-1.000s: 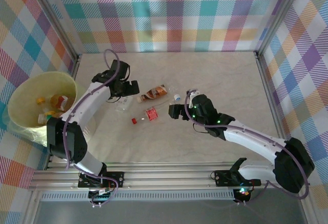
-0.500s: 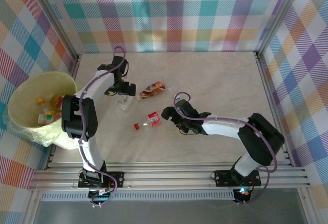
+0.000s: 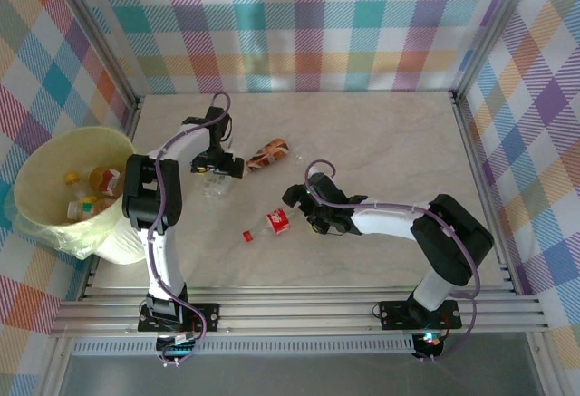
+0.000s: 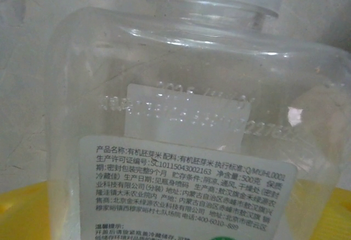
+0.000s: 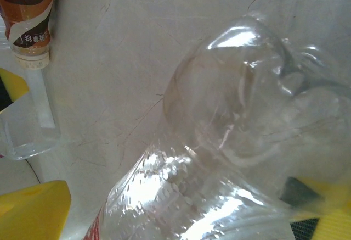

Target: Put the plastic bottles in the bin

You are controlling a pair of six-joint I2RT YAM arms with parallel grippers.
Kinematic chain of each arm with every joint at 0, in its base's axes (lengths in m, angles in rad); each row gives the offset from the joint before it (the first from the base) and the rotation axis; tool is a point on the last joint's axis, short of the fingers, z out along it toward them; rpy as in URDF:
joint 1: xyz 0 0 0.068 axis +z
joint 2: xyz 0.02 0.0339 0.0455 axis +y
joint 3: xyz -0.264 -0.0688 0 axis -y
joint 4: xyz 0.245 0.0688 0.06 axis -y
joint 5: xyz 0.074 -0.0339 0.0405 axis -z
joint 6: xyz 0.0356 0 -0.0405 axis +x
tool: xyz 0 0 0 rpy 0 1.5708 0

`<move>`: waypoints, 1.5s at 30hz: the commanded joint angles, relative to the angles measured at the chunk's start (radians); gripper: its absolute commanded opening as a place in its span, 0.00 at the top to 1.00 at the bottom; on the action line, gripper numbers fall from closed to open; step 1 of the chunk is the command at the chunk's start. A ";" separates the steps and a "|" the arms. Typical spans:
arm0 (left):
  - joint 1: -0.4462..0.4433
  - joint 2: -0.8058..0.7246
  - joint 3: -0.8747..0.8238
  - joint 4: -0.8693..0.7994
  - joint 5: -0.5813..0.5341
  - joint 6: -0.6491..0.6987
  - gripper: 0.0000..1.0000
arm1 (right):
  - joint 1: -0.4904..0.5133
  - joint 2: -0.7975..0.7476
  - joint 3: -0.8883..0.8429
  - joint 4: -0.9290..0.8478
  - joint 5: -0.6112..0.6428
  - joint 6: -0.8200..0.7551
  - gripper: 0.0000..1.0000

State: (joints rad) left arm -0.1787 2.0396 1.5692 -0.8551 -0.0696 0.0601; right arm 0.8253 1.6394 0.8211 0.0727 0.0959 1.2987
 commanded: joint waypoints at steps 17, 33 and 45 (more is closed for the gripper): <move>0.010 -0.188 -0.107 0.058 -0.009 -0.080 0.20 | 0.003 -0.097 -0.028 -0.052 0.042 -0.020 0.00; 0.008 -0.548 -0.191 0.097 0.259 -0.200 0.22 | 0.002 -0.154 -0.074 -0.119 0.098 -0.024 0.00; 0.008 -0.736 -0.115 0.118 0.399 -0.262 0.23 | 0.003 -0.162 -0.041 -0.140 0.112 -0.069 0.00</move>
State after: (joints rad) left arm -0.1783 1.3537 1.4021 -0.7570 0.2646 -0.1738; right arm 0.8253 1.4944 0.7528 -0.0380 0.1867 1.2629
